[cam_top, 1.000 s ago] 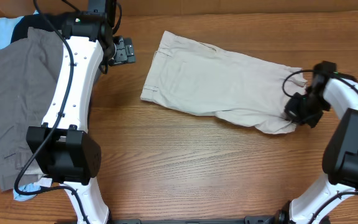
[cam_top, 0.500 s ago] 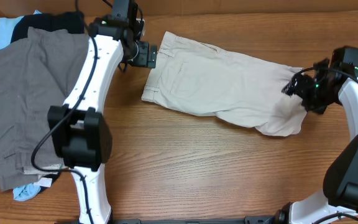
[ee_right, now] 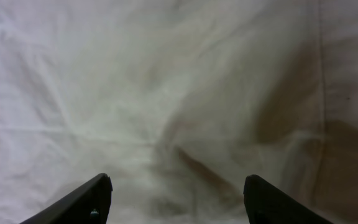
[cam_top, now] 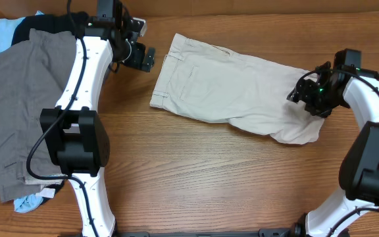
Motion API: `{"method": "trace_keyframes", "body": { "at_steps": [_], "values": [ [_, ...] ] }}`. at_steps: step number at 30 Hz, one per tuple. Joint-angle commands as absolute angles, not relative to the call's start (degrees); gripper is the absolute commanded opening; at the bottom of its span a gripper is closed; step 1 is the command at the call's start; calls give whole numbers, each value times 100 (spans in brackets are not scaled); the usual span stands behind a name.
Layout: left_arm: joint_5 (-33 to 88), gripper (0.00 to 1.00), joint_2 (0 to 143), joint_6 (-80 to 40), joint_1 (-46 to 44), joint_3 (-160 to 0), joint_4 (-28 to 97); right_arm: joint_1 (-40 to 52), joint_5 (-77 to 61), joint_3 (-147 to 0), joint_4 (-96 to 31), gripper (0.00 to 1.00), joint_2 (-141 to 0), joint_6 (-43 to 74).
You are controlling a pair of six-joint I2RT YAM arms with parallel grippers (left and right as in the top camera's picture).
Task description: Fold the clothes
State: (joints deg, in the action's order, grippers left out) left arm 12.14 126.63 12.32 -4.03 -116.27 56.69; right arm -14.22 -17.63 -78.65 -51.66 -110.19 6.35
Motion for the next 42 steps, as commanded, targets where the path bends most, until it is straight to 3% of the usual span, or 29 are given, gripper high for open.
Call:
{"method": "trace_keyframes", "body": {
  "at_steps": [1,13,24,31,32,34,36,37,42],
  "values": [
    [1706,100,12868,1787,-469,-11631,5413,-1426,-1772,-7983,-5153,70,-11203,598],
    [2867,100,13745,1712,-510,-11631,5100,-1426,-1763,-7979,-5153,69,-11222,598],
    [2943,100,14289,1627,-836,-11631,4901,-1426,-1658,-7979,-5153,70,-11222,598],
    [2722,94,14547,1210,-945,-11631,4694,-1426,-1658,-7979,-5146,69,-11222,598],
    [2724,91,14588,1135,-947,-11631,4670,-1426,-1658,-7979,-5146,69,-11222,598],
    [2727,60,14741,880,-954,-11631,4670,-1426,-1660,-7979,-5146,69,-11222,598],
    [2652,14,14838,663,-967,-11631,4700,-1426,-1660,-7979,-5124,68,-11222,600],
    [2602,4,14853,556,-967,-11631,4733,-1424,-1662,-7979,-5081,68,-11222,598],
    [2283,4,14781,97,-906,-11660,4888,-1426,-1817,-8038,-4958,60,-11220,598]
  ]
}}
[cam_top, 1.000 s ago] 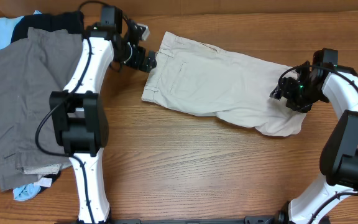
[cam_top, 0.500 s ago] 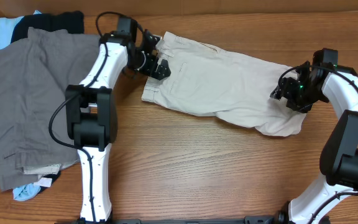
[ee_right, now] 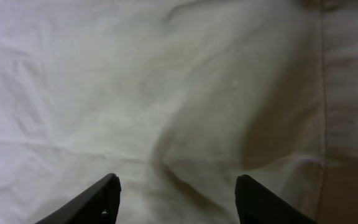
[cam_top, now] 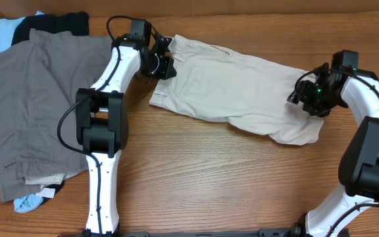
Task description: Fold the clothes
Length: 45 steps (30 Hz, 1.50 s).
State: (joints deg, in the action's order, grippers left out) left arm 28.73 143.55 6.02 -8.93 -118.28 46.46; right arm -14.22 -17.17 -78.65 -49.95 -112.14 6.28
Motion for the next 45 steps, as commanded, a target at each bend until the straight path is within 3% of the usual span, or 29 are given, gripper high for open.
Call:
{"method": "trace_keyframes", "body": {
  "at_steps": [1,10,12,13,14,15,20,28,35,45],
  "values": [
    [2276,4,14735,80,-867,-11699,4960,-1426,-1942,-8077,-4982,58,-11220,596],
    [2211,4,13882,16,-401,-12619,6475,-1420,-2928,-8606,-5413,53,-11148,598],
    [2228,4,13690,19,-336,-12914,6908,-1420,-2921,-8595,-5406,47,-11148,598],
    [2211,4,13605,25,-320,-13045,7107,-1420,-2921,-8573,-5384,40,-11150,596],
    [2202,4,13511,38,-309,-13190,7338,-1413,-2921,-8545,-5354,26,-11153,596],
    [2204,4,13434,91,-305,-13310,7529,-1393,-2912,-8512,-5310,4,-11157,596],
    [2202,4,13126,174,-344,-13756,8079,-1157,-2904,-8147,-4895,4,-11168,644],
    [2182,4,12656,189,-506,-13817,8086,-578,-2904,-7258,-3743,4,-11402,1315],
    [2169,4,12514,250,-751,-13817,8016,-504,-2768,-7177,-3516,4,-11695,1826],
    [2154,4,12558,-843,-1813,-13771,7310,-506,-2659,-7170,-3470,4,-11697,1959]
  ]
}}
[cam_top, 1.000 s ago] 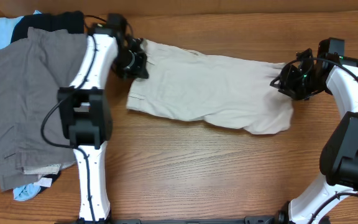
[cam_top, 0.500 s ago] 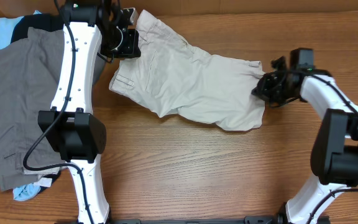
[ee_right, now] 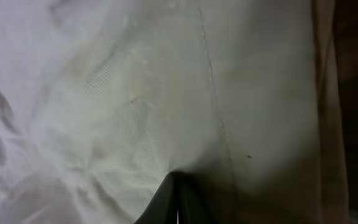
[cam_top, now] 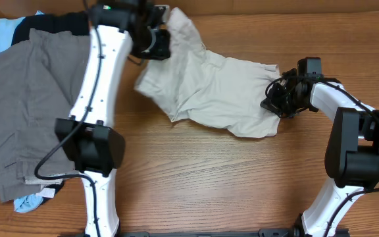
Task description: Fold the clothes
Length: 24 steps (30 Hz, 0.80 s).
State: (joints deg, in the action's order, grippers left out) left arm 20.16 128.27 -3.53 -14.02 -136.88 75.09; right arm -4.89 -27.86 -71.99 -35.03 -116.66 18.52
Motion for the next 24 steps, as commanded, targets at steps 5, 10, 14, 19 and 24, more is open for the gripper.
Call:
{"method": "trace_keyframes", "body": {
  "at_steps": [5,10,14,19,24],
  "values": [
    [2130,4,12702,-1208,-2462,-13771,6796,-506,-2657,-7170,-3470,4,-11697,1959],
    [2075,7,13037,-1382,-3085,-13771,6333,-506,-2657,-7170,-3468,4,-11697,1959],
    [2038,10,13375,-1487,-3404,-13771,6176,-506,-2659,-7170,-3468,4,-11697,1959],
    [2040,20,13791,-1649,-3594,-13771,6007,-537,-2825,-7203,-3328,4,-11651,1959],
    [2062,20,14110,-1883,-3664,-13771,5599,-760,-3118,-7487,-3365,4,-11139,2082]
  ]
}}
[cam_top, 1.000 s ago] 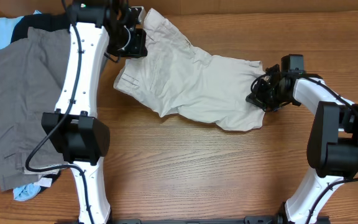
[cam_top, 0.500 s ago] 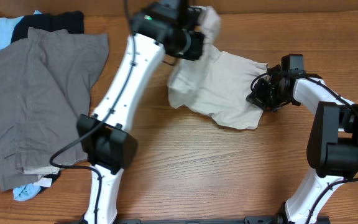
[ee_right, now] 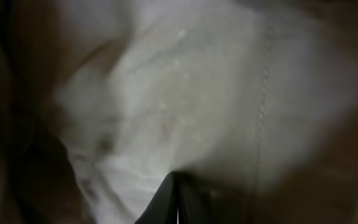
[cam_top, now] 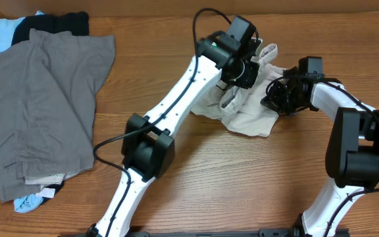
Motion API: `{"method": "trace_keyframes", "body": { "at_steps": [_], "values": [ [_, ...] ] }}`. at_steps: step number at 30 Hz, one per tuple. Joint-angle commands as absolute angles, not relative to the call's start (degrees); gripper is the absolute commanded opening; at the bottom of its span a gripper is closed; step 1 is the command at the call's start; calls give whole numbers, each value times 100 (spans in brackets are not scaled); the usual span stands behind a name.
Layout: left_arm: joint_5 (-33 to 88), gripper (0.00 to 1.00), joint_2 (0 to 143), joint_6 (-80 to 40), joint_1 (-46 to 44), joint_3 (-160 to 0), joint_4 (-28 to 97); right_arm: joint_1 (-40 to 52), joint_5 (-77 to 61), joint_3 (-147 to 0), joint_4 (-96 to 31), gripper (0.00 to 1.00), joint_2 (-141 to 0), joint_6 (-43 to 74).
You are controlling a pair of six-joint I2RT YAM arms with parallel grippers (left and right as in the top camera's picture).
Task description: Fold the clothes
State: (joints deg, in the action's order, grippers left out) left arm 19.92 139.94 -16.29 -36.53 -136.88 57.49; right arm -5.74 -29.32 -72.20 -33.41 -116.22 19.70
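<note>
The beige shorts (cam_top: pixel 245 120) lie bunched in a crumpled heap right of the table's middle. My left gripper (cam_top: pixel 247 71) hangs over the heap, shut on the waist end, and a fold of cloth (cam_top: pixel 268 54) stands up beside it. My right gripper (cam_top: pixel 276 100) is low at the heap's right edge. In the right wrist view its fingertips (ee_right: pixel 178 186) are pinched together on the pale fabric (ee_right: pixel 166 93), with a seam running down on the right. The two grippers are close together, a hand's width apart.
A pile of other clothes covers the table's left end: a large grey garment (cam_top: pixel 38 99) on top, a black one (cam_top: pixel 51 23) and a light blue one (cam_top: pixel 2 36) beneath. Bare wooden table (cam_top: pixel 242 191) lies in front of the shorts.
My left gripper has moved from the far left end of the shorts rightward to just beside the right gripper, bringing the waist end with it. The shorts are now bunched. The right gripper stayed put.
First the shorts lay flat, with the left gripper beside the waist and the right gripper open over the leg end. Then the left gripper was at the waistband. Later both were shut on the shorts with the waist end lifted; now that end is by the right gripper.
</note>
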Motion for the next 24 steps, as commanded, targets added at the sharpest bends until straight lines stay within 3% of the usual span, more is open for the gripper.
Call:
{"method": "trace_keyframes", "body": {
  "at_steps": [1,3,7,8,9,13,21,24],
  "values": [
    [2062,23,14132,-1942,-3669,-13771,5509,-847,-3120,-7553,-3439,4,-10971,2137],
    [2141,34,14169,-1957,-3691,-13771,5336,-1061,-3122,-7658,-3618,4,-10619,2272],
    [2585,77,14175,-1949,-3732,-13773,4904,-1520,-3271,-7701,-3981,11,-9961,2274],
    [2768,92,14173,-1951,-3736,-13775,4777,-1594,-3271,-7701,-4075,14,-9865,2248],
    [3024,99,14171,-1949,-3736,-13780,4624,-1686,-3269,-7701,-4206,21,-9749,2226],
    [3629,100,14064,-1953,-3669,-13952,4410,-1857,-3269,-7699,-4689,46,-9612,1953],
    [2558,100,13487,-1896,-2880,-15095,5778,-1216,-2797,-7684,-5179,96,-10095,1474],
    [2187,100,13310,-1695,-2523,-15268,6171,-788,-2502,-7684,-5089,100,-10355,1500]
  ]
}}
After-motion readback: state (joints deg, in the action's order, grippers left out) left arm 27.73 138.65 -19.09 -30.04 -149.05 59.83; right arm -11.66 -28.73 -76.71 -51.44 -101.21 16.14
